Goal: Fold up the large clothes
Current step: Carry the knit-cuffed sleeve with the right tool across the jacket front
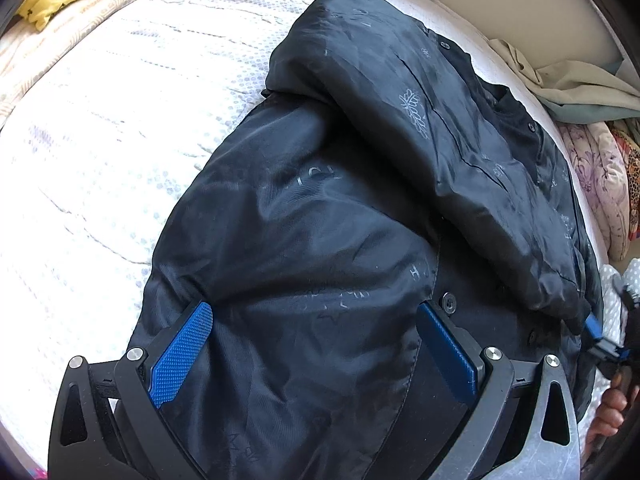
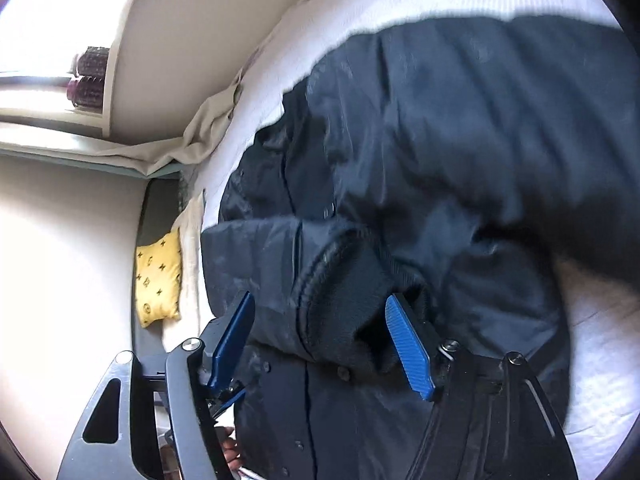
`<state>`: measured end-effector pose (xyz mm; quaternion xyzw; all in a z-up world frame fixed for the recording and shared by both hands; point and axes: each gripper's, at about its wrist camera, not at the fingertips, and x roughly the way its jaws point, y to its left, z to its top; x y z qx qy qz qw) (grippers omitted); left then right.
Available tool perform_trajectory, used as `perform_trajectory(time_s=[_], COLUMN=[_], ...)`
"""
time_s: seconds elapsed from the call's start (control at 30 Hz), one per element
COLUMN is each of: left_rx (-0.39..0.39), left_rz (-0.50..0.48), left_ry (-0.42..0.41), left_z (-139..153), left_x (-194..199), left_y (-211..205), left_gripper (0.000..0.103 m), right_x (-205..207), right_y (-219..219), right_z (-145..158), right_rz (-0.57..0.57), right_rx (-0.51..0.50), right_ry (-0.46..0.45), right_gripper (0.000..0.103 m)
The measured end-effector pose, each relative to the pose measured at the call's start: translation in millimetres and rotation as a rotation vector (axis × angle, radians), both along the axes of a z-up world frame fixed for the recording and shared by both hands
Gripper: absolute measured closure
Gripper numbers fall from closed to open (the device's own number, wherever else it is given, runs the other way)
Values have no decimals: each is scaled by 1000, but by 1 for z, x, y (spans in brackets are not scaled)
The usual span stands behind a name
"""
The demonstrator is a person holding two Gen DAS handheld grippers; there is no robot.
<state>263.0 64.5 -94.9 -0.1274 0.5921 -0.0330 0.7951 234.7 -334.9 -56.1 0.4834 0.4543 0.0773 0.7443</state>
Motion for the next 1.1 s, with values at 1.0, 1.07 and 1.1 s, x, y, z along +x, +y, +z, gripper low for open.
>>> perform_trajectory(time_s=[1.0, 1.07, 1.1], left_rx=[99, 111, 114], left_rz=[-30, -40, -42], left_ry=[-92, -118, -128], left_z=[3, 6, 7], left_x=[2, 1, 1], left_y=[-20, -21, -21], left_gripper=[0, 1, 1], right_x=[65, 68, 70], right_y=[26, 26, 28], right_z=[12, 10, 6], right_rz=[85, 87, 103], right_rx=[-451, -526, -529], right_ry=[-133, -144, -130], right_gripper=[93, 92, 87])
